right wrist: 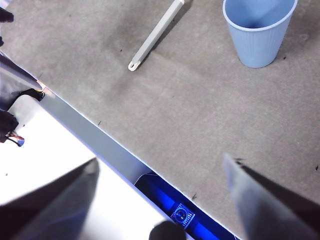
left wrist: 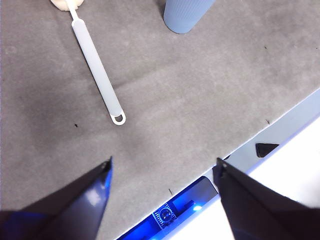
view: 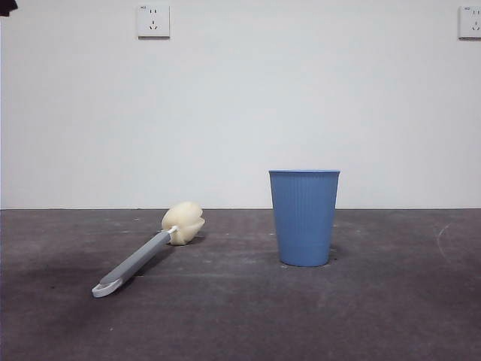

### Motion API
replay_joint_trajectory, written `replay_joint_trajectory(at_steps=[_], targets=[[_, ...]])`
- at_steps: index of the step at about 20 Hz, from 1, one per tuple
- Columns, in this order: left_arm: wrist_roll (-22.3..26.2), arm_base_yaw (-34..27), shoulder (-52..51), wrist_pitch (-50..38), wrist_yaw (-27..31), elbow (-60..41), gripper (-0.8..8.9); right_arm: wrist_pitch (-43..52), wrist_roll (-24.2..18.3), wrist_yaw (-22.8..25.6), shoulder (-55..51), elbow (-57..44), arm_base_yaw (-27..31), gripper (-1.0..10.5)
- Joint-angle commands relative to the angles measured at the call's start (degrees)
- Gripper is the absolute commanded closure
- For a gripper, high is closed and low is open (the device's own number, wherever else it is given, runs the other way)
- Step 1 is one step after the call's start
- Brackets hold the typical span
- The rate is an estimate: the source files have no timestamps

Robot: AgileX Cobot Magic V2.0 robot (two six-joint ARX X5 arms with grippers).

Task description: Pick up the cup brush,pick up the cup,insert the brush into the cup,clean the cup,put the cup brush back,put the cup back to the fixed position on the table

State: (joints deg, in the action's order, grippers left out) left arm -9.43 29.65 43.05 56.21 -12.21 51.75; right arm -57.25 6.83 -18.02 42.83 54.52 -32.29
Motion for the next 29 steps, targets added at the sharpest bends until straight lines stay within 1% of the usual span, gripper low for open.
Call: replay_joint_trajectory(at_steps=[1,9,10,11,22,23,24,25,26,27,28,29], targets=[[0.7,-0.11,-0.11,0.07,-0.11,-0.26,8.2,0.11,-0.48,-0.09,-0.09,-0.11,-0.13,9.6],[0.7,-0.11,-0.11,0.02,0.15,-0.26,8.18,0.28,-0.83,0.17,-0.09,-0.11,-0.11,9.5],[0.7,-0.11,-0.13,0.02,0.17,-0.26,8.18,0.15,-0.5,0.17,-0.09,-0.11,-0.11,9.5],[0.66,-0.11,-0.11,0.09,0.13,-0.26,8.17,-0.17,0.79,0.15,-0.13,-0.11,-0.11,9.5],[0.66,-0.11,-0.15,-1.36,0.0,-0.24,8.17,-0.24,0.68,0.35,-0.15,-0.11,-0.11,9.5],[3.41,-0.96,-1.11,-1.73,1.53,-0.24,8.17,-0.24,0.68,0.35,-0.15,-0.11,-0.11,9.5],[7.54,-2.08,-2.16,-3.76,3.45,-0.26,8.17,-0.26,0.68,0.35,-0.15,-0.11,-0.11,9.5],[12.57,-4.07,-3.58,-9.07,4.46,-0.46,8.17,-0.24,0.68,0.35,-0.13,-0.11,-0.11,9.5],[16.33,-6.4,-5.27,-15.17,4.13,-0.87,8.17,-0.28,0.68,0.37,-0.13,-0.11,-0.11,9.5],[19.5,-9.55,-7.23,-22.77,2.19,-1.95,8.17,-0.26,0.68,0.35,-0.15,-0.11,-0.11,9.5],[21.59,-13.51,-9.55,-31.23,-0.42,-3.8,8.17,-0.28,0.68,0.37,-0.15,-0.11,-0.11,9.5],[22.45,-17.05,-11.67,-37.81,-1.46,-5.86,8.17,-0.26,0.68,0.37,-0.15,-0.11,-0.11,9.5]])
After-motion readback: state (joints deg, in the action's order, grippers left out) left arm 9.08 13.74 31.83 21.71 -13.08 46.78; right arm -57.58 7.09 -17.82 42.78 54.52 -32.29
